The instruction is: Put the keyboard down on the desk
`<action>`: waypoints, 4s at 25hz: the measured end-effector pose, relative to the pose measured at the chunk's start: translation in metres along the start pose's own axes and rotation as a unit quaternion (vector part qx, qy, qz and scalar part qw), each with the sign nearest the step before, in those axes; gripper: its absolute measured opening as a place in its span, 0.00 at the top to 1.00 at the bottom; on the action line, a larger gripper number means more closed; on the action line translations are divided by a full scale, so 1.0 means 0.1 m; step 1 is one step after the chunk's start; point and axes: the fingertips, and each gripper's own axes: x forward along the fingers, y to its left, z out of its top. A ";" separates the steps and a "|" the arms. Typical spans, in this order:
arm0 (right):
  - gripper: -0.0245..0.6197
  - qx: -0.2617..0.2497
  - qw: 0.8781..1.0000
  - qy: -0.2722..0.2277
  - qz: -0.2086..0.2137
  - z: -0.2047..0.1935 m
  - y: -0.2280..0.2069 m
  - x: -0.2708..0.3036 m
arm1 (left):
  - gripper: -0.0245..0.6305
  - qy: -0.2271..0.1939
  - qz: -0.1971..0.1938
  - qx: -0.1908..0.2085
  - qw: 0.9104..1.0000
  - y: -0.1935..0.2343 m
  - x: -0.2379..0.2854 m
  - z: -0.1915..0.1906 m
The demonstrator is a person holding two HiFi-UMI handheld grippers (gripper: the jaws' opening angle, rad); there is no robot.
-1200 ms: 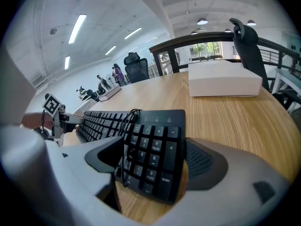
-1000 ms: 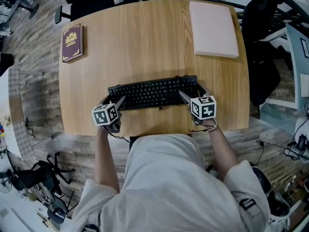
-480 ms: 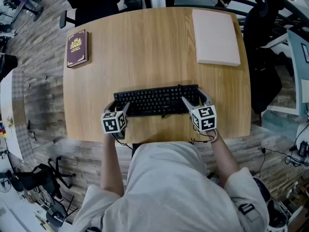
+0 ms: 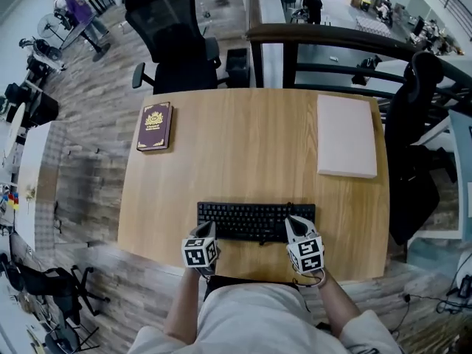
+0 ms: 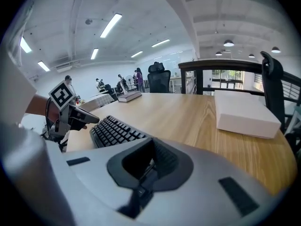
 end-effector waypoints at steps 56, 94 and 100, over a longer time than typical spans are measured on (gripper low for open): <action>0.96 -0.093 0.936 -0.310 -0.140 2.63 1.08 -1.46 | 0.95 -0.373 -0.122 0.084 0.916 -0.61 -2.24 2.11; 0.96 -0.095 0.944 -0.293 -0.119 2.61 1.14 -1.30 | 0.95 -0.366 -0.119 0.087 0.919 -0.63 -2.20 2.10; 0.96 -0.092 0.946 -0.290 -0.115 2.58 1.14 -1.27 | 0.95 -0.363 -0.118 0.088 0.920 -0.65 -2.18 2.09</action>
